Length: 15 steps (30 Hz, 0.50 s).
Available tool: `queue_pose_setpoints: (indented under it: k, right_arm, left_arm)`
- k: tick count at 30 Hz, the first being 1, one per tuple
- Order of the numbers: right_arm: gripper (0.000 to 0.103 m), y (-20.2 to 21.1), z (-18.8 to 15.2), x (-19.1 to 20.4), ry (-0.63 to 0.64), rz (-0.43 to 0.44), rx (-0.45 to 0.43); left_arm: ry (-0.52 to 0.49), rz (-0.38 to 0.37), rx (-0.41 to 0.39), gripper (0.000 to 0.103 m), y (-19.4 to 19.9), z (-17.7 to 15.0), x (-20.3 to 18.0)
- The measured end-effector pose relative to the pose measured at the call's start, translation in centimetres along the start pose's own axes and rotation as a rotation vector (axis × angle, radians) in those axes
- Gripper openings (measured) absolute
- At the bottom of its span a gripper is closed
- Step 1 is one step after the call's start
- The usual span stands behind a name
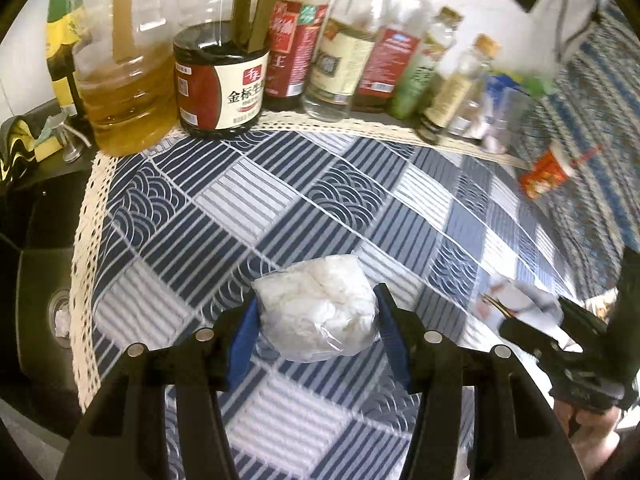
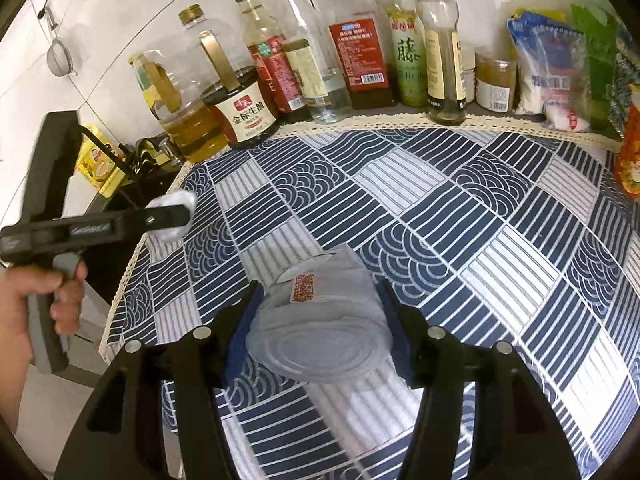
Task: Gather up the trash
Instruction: 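Carry the tissue ball in the left tool while the right tool carries the cup down to the bin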
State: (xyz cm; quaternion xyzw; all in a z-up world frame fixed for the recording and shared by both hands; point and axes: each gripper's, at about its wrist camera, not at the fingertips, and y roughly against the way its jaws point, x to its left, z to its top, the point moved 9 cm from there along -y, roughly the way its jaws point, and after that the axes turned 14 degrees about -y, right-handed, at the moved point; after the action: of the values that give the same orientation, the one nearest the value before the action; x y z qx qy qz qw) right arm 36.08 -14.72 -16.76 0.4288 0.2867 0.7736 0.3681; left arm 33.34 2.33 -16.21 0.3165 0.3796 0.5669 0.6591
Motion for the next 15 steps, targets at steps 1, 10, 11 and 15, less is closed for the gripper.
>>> queue_pose_setpoints:
  k: [1,10,11,15]
  right_arm:
    - [0.058,0.5,-0.5,0.6,-0.002,-0.007,-0.009]
    - [0.058,3.2,-4.9,5.4,-0.001,-0.056,-0.054]
    - [0.058,3.5,-5.5,5.9,0.002,-0.063,-0.057]
    - [0.058,4.6,-8.1,8.5,0.013,-0.083,-0.071]
  left_arm:
    - [-0.007,-0.006,-0.005,0.053,0.5,-0.3,-0.2]
    - [-0.044,-0.084,-0.07,0.053,6.5,-5.6,-1.0]
    - [-0.047,-0.087,-0.079,0.053,7.2,-6.4,-1.0]
    - [-0.056,-0.103,-0.11,0.053,9.5,-8.8,-0.8]
